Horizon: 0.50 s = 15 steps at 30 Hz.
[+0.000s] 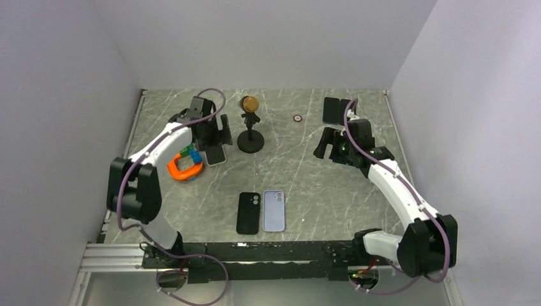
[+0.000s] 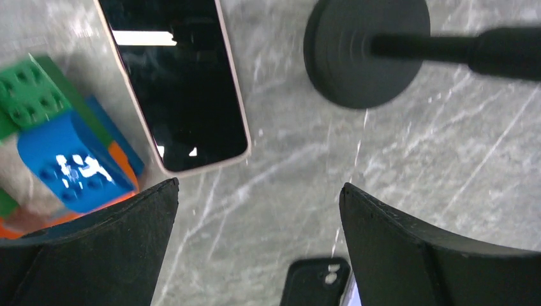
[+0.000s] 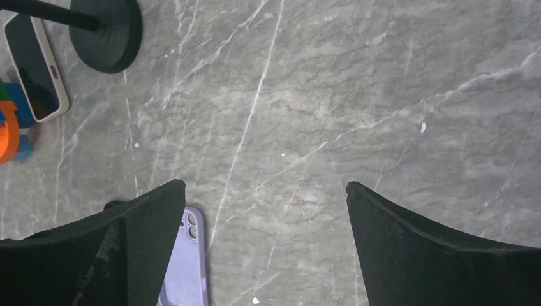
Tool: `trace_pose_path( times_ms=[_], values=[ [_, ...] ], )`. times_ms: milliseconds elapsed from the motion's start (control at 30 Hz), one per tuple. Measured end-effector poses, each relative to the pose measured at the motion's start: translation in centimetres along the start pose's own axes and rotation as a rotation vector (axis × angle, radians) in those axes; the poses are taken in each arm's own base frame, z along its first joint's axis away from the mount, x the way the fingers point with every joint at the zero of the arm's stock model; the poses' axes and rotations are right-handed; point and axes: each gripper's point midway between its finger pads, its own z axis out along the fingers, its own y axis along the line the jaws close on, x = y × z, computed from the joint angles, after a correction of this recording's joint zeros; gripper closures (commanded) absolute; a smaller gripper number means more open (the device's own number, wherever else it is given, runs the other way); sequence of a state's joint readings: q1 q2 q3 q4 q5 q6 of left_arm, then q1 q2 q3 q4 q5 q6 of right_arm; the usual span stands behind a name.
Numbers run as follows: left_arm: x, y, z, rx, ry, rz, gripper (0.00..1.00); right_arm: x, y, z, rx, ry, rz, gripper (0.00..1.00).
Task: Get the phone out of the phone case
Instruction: Pick up the phone at the center of the board.
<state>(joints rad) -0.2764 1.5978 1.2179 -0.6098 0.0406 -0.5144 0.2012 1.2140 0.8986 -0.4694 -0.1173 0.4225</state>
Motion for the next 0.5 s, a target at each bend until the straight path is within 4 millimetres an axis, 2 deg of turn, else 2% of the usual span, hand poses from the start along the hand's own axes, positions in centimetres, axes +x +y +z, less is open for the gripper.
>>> trace_pose_path(
  times_ms=[100,233,400,500],
  values=[
    [-2.1,0.3,1.6,-0.023,-0.006,0.012,0.01,0.4,0.4,-0.8,-0.013,-0.019,0.007,0.0],
    [-3.4,1.4,3.6,-0.066,0.023,0.01,0.01,0.1,0.7,-1.9,-0.029,-0.05,0.011,0.0],
    [-3.5,3.0,6.1,-0.136,0.077,0.011,0.0,-0.4,1.0,-3.2,-0.04,-0.091,0.012,0.0],
    [-3.2,3.7,6.7,-0.162,0.095,0.005,0.01,-0.2,0.8,-4.1,-0.037,-0.11,0.011,0.0]
  ],
)
